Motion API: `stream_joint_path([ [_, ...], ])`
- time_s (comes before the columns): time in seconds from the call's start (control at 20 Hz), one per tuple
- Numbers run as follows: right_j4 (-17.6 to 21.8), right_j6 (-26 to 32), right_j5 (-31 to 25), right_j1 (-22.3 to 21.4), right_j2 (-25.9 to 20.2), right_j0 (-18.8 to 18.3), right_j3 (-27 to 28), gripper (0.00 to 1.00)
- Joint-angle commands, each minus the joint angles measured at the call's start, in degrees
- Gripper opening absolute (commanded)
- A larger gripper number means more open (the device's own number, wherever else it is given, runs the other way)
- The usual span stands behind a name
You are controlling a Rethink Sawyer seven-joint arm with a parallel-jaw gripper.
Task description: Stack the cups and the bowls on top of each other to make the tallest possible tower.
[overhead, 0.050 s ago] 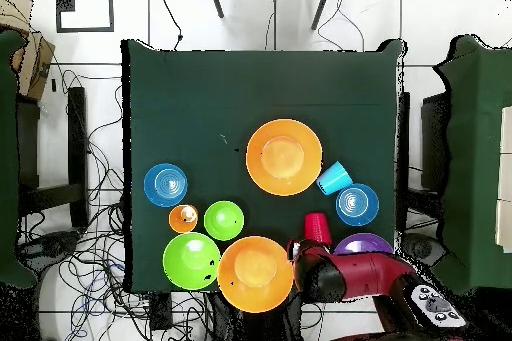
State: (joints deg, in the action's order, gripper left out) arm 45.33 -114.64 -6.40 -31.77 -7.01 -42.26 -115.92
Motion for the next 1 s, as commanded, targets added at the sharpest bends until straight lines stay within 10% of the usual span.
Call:
stream_joint_path([
  [0.05,-3.4,-2.4,-2.3,-2.0,-7.2,-1.2,-1.5,0.00],
  [0.75,-17.4,2.4,-20.4,-14.4,-12.4,-3.6,-8.3,0.00],
  [1.0,-20.3,2.5,-23.7,-12.2,-13.4,-3.2,-6.1,0.00],
])
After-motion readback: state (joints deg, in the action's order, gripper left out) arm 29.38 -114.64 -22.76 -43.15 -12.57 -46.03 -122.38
